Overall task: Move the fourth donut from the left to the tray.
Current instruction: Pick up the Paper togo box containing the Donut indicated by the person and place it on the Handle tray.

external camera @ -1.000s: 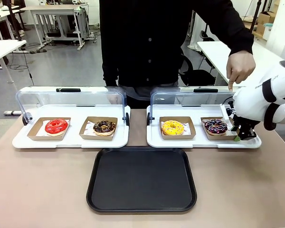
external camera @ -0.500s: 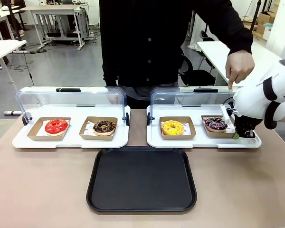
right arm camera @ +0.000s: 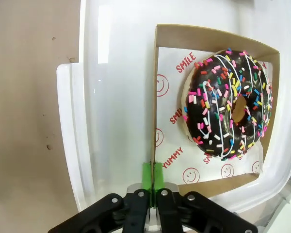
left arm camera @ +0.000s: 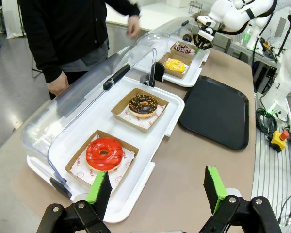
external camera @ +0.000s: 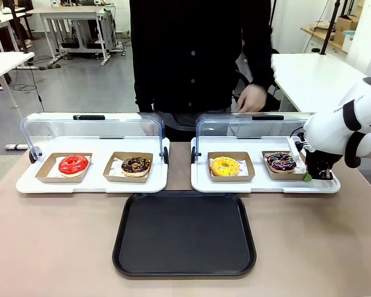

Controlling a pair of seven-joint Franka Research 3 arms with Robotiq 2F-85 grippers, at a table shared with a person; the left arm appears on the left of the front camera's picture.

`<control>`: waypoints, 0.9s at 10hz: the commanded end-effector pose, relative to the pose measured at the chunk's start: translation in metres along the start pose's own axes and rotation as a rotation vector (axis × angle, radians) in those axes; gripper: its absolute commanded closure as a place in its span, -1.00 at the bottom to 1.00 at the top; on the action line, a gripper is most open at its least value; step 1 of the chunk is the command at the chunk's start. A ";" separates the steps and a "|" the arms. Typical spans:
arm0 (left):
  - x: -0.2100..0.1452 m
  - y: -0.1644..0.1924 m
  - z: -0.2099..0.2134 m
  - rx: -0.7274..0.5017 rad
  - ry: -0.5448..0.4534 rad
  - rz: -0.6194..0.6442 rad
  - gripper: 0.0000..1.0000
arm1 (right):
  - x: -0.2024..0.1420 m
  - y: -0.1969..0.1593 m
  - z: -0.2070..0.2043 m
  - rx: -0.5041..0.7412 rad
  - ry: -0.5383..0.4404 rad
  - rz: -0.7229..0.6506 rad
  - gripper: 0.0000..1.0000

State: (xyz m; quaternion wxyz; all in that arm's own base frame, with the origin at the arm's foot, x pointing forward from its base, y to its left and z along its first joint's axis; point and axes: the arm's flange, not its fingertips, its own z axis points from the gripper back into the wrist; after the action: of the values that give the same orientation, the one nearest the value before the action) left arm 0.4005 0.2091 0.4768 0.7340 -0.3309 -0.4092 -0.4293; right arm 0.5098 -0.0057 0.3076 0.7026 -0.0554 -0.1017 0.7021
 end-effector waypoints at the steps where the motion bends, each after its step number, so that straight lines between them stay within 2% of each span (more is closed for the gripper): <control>1: 0.002 -0.001 0.001 -0.005 -0.018 -0.010 -1.00 | 0.000 0.000 0.000 0.000 0.000 0.000 0.96; 2: 0.002 -0.001 0.001 -0.005 -0.018 -0.010 -1.00 | 0.004 0.008 0.022 -0.088 0.015 -0.012 0.96; 4: 0.002 -0.001 0.001 -0.005 -0.018 -0.010 -1.00 | 0.022 0.024 0.054 -0.153 0.003 -0.023 0.96; 6: 0.002 -0.001 0.001 -0.005 -0.018 -0.010 -1.00 | 0.045 0.038 0.078 -0.163 0.001 -0.032 0.96; 9: 0.002 -0.001 0.001 -0.005 -0.018 -0.010 -1.00 | 0.100 0.087 0.097 -0.128 -0.031 -0.131 0.96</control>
State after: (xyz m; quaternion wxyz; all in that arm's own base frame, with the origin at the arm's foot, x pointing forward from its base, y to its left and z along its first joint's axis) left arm 0.4004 0.2090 0.4769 0.7339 -0.3310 -0.4093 -0.4293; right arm 0.4204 0.0721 0.3831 0.7206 -0.0868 -0.1653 0.6677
